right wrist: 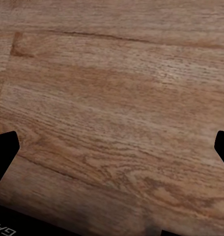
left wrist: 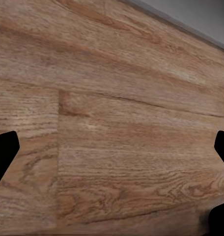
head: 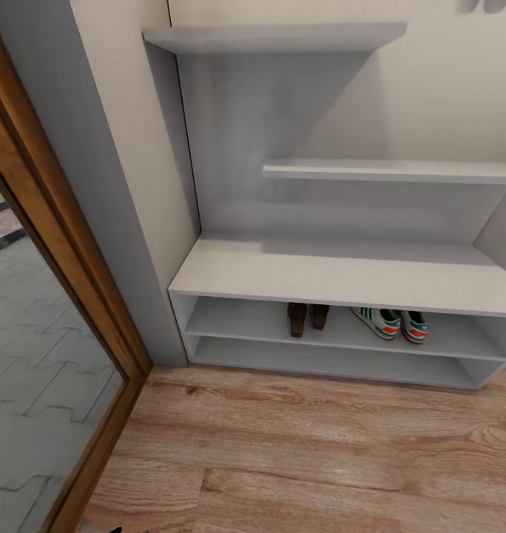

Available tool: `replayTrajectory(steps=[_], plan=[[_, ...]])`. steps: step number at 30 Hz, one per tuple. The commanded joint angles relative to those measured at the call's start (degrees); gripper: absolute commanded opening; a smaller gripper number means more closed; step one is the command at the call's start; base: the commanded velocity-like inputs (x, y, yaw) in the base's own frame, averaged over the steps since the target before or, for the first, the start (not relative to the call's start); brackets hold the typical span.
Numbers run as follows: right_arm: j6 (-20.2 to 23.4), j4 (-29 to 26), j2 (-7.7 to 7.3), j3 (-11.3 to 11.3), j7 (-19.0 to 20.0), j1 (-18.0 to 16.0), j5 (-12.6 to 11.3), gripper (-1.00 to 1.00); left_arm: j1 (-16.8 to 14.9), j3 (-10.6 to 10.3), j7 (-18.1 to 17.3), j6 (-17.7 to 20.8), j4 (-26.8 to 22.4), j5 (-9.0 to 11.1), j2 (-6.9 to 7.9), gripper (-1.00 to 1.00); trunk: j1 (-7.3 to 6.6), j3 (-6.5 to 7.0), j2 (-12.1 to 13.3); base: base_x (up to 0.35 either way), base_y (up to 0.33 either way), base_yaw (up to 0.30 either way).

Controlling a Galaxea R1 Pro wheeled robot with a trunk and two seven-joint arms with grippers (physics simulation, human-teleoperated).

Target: Pick up the two gym shoes and the two sandals from the corridor floor and place them onto the hallstand (shoe rack) in the corridor, making sure they are on the rack and not on the floor. Arrange them so the two gym shoes are next to each other and the two sandals are next to each other.

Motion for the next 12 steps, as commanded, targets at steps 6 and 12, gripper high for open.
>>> replayTrajectory(steps=[6, 12], plan=[[-0.08, 0.05, -0.01, -0.46, 0.33, -0.02, 0.16, 1.00, 0.28, 0.29, -0.15, -0.06, -0.07, 0.34, -0.08, 1.00, -0.01, -0.04, -0.02, 0.000, 0.000, 0.000], [-0.08, 0.05, -0.01, -0.46, 0.32, -0.01, 0.16, 1.00, 0.31, 0.37, -0.17, -0.17, -0.09, 0.41, -0.21, 1.00, -0.01, -0.04, -0.02, 0.000, 0.000, 0.000]])
